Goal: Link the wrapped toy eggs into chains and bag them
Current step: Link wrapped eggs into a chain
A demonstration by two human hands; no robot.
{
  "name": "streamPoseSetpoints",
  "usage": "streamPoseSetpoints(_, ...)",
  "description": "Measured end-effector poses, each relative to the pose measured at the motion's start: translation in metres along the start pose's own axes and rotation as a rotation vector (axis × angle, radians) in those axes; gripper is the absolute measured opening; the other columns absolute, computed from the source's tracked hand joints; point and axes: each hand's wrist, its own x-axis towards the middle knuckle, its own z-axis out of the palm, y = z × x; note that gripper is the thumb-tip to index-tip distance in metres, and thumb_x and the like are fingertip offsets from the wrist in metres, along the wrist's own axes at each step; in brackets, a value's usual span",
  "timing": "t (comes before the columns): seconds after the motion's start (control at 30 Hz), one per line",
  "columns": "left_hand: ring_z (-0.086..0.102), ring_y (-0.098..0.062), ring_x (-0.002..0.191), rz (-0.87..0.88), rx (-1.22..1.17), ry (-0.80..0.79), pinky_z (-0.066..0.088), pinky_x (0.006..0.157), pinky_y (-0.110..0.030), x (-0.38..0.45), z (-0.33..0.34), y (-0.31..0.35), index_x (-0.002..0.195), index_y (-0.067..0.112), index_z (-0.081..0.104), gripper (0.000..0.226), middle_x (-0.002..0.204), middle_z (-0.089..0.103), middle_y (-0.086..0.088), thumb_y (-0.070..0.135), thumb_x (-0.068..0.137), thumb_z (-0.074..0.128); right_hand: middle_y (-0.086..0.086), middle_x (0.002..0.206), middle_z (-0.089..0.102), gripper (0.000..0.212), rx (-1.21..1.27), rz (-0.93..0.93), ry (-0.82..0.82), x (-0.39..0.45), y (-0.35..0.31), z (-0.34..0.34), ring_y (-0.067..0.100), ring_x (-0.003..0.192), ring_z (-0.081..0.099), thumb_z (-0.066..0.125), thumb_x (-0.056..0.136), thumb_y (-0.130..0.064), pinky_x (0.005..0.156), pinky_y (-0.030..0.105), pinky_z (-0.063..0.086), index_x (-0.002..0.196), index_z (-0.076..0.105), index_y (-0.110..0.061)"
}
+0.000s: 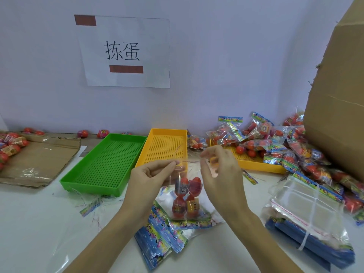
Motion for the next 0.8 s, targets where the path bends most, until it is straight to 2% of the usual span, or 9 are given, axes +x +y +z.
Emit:
streamPoseSetpoints(0.07,0.077,-0.033,0.099,-0.011,0.022,-0.007,0.063,0.084,-0.032,-0.001,0.0,0.0,0.106,0.008,0.081,0.017,0.1,0.081,-0.015,0.016,0.093,0.074,-0.004,0.106,0.063,0.011,-0.08,-0.209,0.091,-0.001,-0.004,0.002,0.013,0.101,0.056,0.073,0.094,-0.014,0.087,0.023,0.046,0.103,0.071,-0.02)
streamPoseSetpoints(0.1,0.076,-0.034,0.1,-0.013,0.035,-0.011,0.063,0.088,-0.035,-0.001,0.0,0.0,0.105,0.01,0.082,0.02,0.1,0.08,-0.015,0.021,0.09,0.076,-0.002,0.106,0.065,0.009,-0.075,-0.295,0.094,-0.002,-0.004,0.003,0.015,0.102,0.056,0.074,0.094,-0.016,0.089,0.025,0.046,0.103,0.074,-0.017)
streamPoseSetpoints(0.17,0.077,-0.031,0.096,-0.005,0.047,-0.037,0.062,0.085,-0.031,-0.002,0.001,0.0,0.102,0.013,0.084,0.022,0.098,0.081,-0.015,0.026,0.086,0.076,-0.001,0.105,0.069,0.012,-0.068,-0.393,0.036,-0.004,-0.004,0.007,0.017,0.102,0.059,0.074,0.094,-0.018,0.09,0.031,0.049,0.105,0.077,-0.016)
streamPoseSetpoints(0.27,0.077,-0.03,0.098,-0.007,0.045,-0.112,0.06,0.085,-0.027,-0.003,0.002,0.001,0.106,0.01,0.082,0.02,0.102,0.08,-0.016,0.021,0.098,0.067,0.001,0.108,0.071,0.019,-0.085,-0.389,-0.049,-0.004,-0.001,0.01,0.019,0.103,0.062,0.076,0.092,-0.015,0.089,0.038,0.054,0.111,0.078,-0.015)
streamPoseSetpoints(0.4,0.077,-0.02,0.1,0.046,0.146,-0.195,0.059,0.085,-0.021,-0.004,0.001,0.005,0.109,0.013,0.081,0.02,0.102,0.081,-0.007,0.016,0.1,0.064,0.002,0.103,0.071,0.017,-0.075,-0.4,-0.036,-0.001,0.004,0.007,0.019,0.098,0.063,0.076,0.091,-0.018,0.085,0.03,0.054,0.107,0.08,-0.012)
streamPoseSetpoints(0.5,0.077,-0.011,0.099,0.104,0.26,-0.231,0.056,0.085,-0.015,-0.006,0.002,0.007,0.109,0.016,0.078,0.022,0.099,0.082,0.0,0.002,0.099,0.065,0.005,0.097,0.071,0.012,-0.068,-0.443,-0.02,0.002,0.007,0.006,0.022,0.093,0.063,0.075,0.092,-0.014,0.082,0.03,0.053,0.101,0.08,-0.008)
streamPoseSetpoints(0.67,0.077,-0.008,0.093,0.152,0.343,-0.199,0.056,0.082,-0.012,-0.01,0.002,0.01,0.104,0.025,0.078,0.031,0.093,0.082,0.006,-0.002,0.099,0.065,0.008,0.094,0.072,0.012,-0.154,-0.588,-0.014,0.004,0.01,0.004,0.026,0.089,0.063,0.071,0.094,-0.012,0.078,0.031,0.055,0.098,0.08,-0.004)
streamPoseSetpoints(0.8,0.078,-0.011,0.089,0.14,0.378,-0.169,0.059,0.082,-0.017,-0.011,0.003,0.009,0.101,0.027,0.079,0.035,0.089,0.082,0.003,-0.004,0.097,0.066,0.008,0.088,0.07,0.003,-0.174,-0.62,0.039,0.003,0.012,0.005,0.025,0.084,0.061,0.078,0.088,-0.005,0.076,0.03,0.054,0.089,0.077,-0.003)
